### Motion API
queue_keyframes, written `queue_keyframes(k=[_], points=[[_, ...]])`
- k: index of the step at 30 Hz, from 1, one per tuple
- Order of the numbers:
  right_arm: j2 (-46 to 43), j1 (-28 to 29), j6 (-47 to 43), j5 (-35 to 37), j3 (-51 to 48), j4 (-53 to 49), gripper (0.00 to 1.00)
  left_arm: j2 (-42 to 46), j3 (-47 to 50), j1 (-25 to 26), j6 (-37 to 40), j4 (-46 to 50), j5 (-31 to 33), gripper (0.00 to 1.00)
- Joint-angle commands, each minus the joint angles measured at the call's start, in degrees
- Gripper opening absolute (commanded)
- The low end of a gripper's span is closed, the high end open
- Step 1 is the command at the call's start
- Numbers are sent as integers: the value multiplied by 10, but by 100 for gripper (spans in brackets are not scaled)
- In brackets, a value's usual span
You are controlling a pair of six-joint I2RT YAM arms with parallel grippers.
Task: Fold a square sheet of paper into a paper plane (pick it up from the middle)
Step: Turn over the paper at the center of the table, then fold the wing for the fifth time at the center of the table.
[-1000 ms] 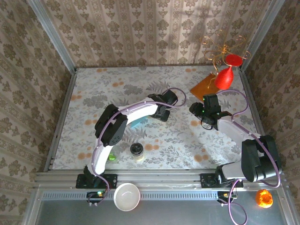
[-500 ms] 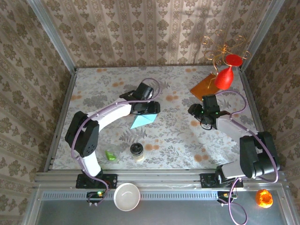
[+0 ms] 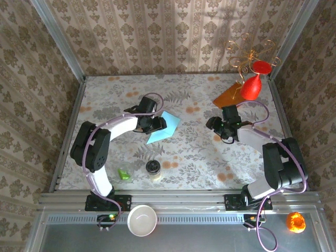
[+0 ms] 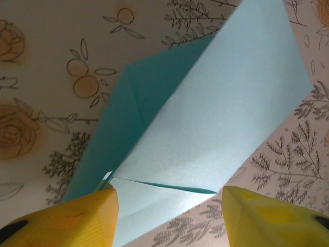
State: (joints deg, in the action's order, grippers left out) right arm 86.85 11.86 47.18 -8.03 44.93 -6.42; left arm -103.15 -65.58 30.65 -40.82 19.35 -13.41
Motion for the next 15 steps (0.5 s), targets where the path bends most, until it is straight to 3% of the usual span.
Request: queue_keyframes(k=[1,9,15], points=[[15,4,9,-14,15,-5,59,-28,-22,-4,0,-11,-18,57],[23,4,5,-24,24,-14,58,-63,-37,3,7,-24,-47,54],[37,11,31,-87,16,16,57,-93,-63,31,-1,-25,-62,45]])
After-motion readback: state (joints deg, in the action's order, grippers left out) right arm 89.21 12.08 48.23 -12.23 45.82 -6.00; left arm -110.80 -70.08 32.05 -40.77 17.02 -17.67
